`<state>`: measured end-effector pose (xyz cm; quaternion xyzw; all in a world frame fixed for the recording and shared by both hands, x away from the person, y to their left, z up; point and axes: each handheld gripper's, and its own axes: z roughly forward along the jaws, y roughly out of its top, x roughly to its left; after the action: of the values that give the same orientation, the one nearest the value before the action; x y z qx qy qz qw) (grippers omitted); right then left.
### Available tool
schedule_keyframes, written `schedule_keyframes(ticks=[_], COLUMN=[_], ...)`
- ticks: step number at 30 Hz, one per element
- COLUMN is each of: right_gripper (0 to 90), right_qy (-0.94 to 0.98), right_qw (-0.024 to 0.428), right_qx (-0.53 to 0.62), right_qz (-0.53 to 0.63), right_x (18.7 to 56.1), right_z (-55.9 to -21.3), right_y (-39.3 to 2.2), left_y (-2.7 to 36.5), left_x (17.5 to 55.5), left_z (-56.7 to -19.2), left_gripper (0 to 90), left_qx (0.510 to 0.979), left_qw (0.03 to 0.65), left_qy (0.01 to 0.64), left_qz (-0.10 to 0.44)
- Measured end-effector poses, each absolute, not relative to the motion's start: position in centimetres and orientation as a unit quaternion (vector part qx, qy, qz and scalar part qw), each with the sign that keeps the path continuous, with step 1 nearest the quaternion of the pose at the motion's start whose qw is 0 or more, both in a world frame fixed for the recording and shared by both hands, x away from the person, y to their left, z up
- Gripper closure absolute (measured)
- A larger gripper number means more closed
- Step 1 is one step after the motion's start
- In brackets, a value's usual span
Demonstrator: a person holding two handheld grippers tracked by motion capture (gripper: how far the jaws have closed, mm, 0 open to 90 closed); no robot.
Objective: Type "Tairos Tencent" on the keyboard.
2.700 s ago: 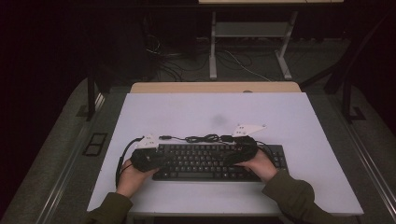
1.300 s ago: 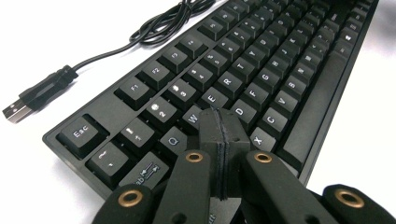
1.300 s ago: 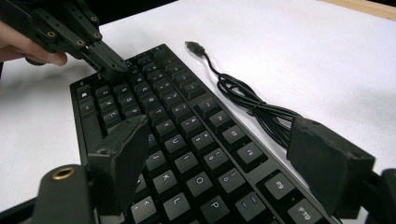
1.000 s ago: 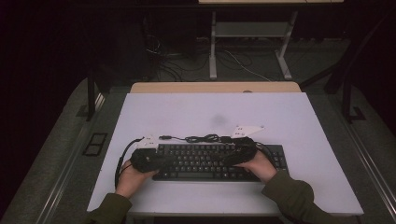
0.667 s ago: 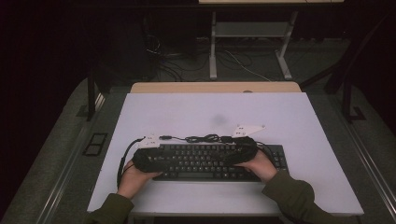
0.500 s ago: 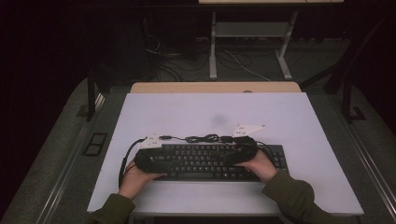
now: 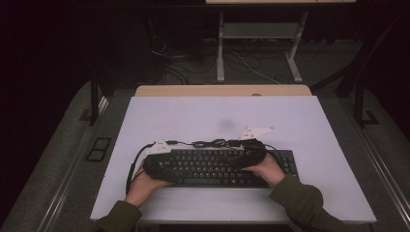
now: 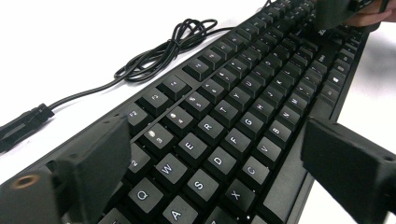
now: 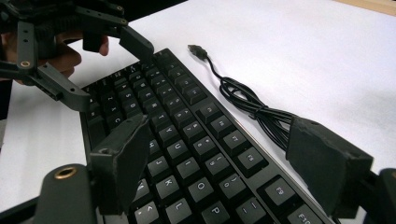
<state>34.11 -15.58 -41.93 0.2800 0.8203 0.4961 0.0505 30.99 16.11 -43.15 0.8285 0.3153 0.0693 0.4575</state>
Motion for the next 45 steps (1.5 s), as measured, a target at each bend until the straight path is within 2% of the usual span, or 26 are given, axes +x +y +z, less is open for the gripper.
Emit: schedule_keyframes(ticks=[5,23,32,45], right_gripper=[21.1,27.0,52.7,83.7], right_qy=[0.821,0.828,0.839,0.868], right_qw=[0.048,0.035,0.037,0.017], right_qx=[0.277,0.264,0.252,0.225], right_qz=[0.498,0.494,0.480,0.443], right_x=[34.2,34.8,34.7,34.8], right_z=[-41.7,-41.7,-42.0,-42.8], right_y=[-15.2,-13.3,-12.9,-12.3], left_y=[15.9,15.8,15.7,15.4], left_x=[31.0,31.0,31.0,30.9], left_z=[-43.1,-43.1,-43.2,-43.2], left_gripper=[0.0,0.0,0.0,0.0], left_qx=[0.827,0.828,0.829,0.829], left_qw=[0.459,0.460,0.461,0.462], left_qy=[0.317,0.313,0.309,0.304], left_qz=[0.072,0.075,0.074,0.077])
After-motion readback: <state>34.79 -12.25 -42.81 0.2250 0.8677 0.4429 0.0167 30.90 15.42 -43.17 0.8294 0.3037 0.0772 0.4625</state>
